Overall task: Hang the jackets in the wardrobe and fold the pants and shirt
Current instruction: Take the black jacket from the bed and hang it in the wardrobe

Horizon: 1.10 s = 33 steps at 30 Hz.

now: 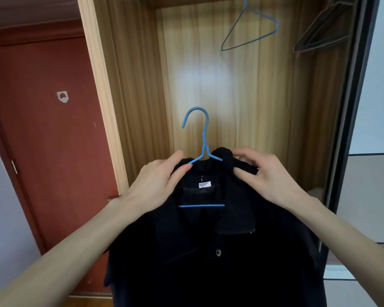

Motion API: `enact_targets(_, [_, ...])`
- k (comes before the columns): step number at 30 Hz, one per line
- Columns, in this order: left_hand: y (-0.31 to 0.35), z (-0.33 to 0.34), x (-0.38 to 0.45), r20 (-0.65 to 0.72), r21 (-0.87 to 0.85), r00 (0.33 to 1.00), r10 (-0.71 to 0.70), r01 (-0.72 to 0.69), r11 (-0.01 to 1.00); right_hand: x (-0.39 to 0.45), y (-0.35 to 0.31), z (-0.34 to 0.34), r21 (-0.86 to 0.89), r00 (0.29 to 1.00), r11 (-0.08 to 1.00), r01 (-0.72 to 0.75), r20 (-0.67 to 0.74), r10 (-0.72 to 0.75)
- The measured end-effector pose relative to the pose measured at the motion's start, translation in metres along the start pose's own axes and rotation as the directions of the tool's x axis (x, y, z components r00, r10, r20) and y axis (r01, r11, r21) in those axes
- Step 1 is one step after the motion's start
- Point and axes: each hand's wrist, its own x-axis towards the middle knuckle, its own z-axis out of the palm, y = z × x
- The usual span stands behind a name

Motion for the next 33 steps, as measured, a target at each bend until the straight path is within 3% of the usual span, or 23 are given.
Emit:
enact_targets(1, [-0.001,0.004,-0.001,-0.049,0.013,0.999,-0.003,0.003,1.000,-0.003,0.003,-0.002,-0.169,0.996,0.982,0.087,0.008,-0.087])
enact_targets(3, [-0.002,0.009,-0.002,-0.151,0.061,0.988,-0.021,0.031,0.998,-0.008,0.016,-0.008,-0.504,0.955,0.813,0.290,0.103,-0.278])
enact_targets(5, [-0.003,0.013,-0.001,-0.209,0.082,0.977,-0.041,0.059,0.995,-0.015,0.029,-0.014,-0.609,0.925,0.702,0.369,0.165,-0.343])
enact_targets(7, [-0.004,0.016,0.001,-0.236,0.064,0.970,-0.054,0.071,0.995,-0.020,0.035,-0.017,-0.532,0.943,0.782,0.326,0.127,-0.307])
enact_targets(9, [-0.002,0.017,0.005,-0.254,0.028,0.965,-0.060,0.069,0.997,-0.020,0.033,-0.016,-0.325,0.980,0.927,0.186,-0.003,-0.198])
enact_targets(10, [0.000,0.018,0.006,-0.261,0.019,0.964,-0.052,0.059,0.998,-0.017,0.028,-0.014,-0.238,0.985,0.962,0.131,-0.078,-0.154])
enact_targets(12, [0.005,0.018,0.009,-0.265,0.021,0.964,-0.025,0.032,0.999,-0.008,0.012,-0.006,-0.263,0.976,0.958,0.117,-0.148,-0.160])
enact_targets(15, [0.014,0.017,0.013,-0.284,0.039,0.959,0.015,-0.004,0.999,0.002,-0.004,0.011,-0.474,0.967,0.861,0.187,-0.067,-0.247])
enact_targets(19, [0.016,0.010,0.012,-0.343,0.059,0.939,0.043,-0.024,0.998,0.000,-0.004,0.010,-0.456,0.990,0.888,0.055,-0.094,-0.109])
enact_targets(21, [0.011,0.007,0.012,-0.341,0.056,0.938,0.055,-0.038,0.998,0.001,0.007,0.003,-0.364,0.995,0.930,0.047,-0.065,-0.076])
enact_targets(23, [0.007,0.005,0.015,-0.303,0.008,0.952,0.047,-0.046,0.999,0.004,0.016,-0.001,-0.149,0.999,0.989,0.020,0.037,-0.014])
enact_targets(27, [0.006,0.007,0.020,-0.259,-0.005,0.966,0.005,-0.006,1.000,0.010,0.026,-0.007,0.203,0.949,0.941,-0.271,0.218,0.226])
enact_targets(30, [0.008,0.010,0.028,-0.285,-0.034,0.958,-0.022,0.013,0.999,0.010,0.025,-0.015,0.184,0.959,0.955,-0.232,0.206,0.193])
enact_targets(33, [0.013,0.010,0.041,-0.292,-0.073,0.956,-0.040,0.019,0.997,0.009,0.023,-0.023,-0.101,0.985,0.994,-0.030,0.168,0.047])
